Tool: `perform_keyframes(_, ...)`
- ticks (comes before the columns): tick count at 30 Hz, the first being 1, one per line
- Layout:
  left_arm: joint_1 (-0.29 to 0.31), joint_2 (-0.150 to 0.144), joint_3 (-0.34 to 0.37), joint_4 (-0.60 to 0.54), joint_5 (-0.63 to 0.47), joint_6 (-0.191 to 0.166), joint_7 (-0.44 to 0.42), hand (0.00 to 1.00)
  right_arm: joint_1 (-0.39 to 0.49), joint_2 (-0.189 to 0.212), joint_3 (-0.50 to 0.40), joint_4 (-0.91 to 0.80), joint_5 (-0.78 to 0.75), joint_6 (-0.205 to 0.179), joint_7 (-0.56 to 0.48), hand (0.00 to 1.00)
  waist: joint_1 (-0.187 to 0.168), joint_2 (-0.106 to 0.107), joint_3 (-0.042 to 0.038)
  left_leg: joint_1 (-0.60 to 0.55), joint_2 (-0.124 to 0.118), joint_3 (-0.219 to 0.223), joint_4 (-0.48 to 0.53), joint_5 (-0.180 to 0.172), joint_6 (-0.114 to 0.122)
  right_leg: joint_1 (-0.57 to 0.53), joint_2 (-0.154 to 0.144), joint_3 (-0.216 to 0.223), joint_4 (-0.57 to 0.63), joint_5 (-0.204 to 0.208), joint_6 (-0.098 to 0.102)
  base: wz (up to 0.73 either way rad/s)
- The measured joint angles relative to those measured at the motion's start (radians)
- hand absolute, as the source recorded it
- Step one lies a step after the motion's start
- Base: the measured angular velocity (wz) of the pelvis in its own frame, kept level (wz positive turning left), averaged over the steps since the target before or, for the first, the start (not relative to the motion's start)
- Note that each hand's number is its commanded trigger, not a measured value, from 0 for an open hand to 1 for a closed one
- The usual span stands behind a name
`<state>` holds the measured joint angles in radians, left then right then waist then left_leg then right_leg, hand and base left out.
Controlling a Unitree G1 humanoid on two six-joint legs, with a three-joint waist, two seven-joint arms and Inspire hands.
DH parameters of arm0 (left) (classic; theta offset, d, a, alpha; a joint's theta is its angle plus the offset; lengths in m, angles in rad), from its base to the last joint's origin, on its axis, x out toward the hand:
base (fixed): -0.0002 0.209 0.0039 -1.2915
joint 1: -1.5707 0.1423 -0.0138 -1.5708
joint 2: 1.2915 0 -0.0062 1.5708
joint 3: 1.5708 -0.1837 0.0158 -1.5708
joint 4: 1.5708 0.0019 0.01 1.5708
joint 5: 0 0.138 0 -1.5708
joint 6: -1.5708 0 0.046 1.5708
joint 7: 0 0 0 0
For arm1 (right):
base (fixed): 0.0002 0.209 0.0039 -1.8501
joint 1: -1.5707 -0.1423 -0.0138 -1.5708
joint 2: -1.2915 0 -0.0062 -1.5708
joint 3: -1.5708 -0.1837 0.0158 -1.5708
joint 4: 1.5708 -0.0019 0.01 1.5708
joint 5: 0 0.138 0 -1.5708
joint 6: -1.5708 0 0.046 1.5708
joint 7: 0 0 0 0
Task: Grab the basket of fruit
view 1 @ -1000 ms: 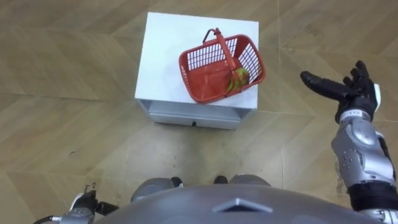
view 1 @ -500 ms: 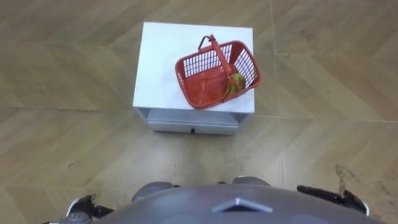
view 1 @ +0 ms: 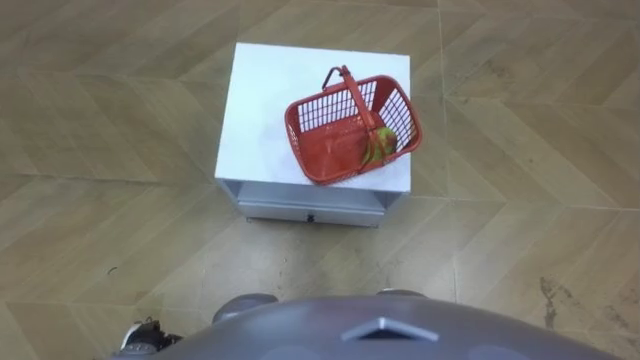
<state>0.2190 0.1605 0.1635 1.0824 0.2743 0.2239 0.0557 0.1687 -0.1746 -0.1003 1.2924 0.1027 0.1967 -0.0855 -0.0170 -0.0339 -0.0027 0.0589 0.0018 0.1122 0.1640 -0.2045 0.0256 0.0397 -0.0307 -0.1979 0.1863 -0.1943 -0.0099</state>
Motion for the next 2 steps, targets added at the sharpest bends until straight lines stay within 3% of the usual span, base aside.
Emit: perform_keyframes(2,-0.010,-0.002,-0.002,0.003,0.000,-0.001,0.007,0.00,-0.013,0.001,0.000,-0.003,0.000,0.000,0.000,0.00,-0.002,0.002,0.0056,0.006,0.001,0.002,0.000,-0.002,-0.001,0.006,0.004,0.002,-0.002,-0.001,-0.001,-0.03)
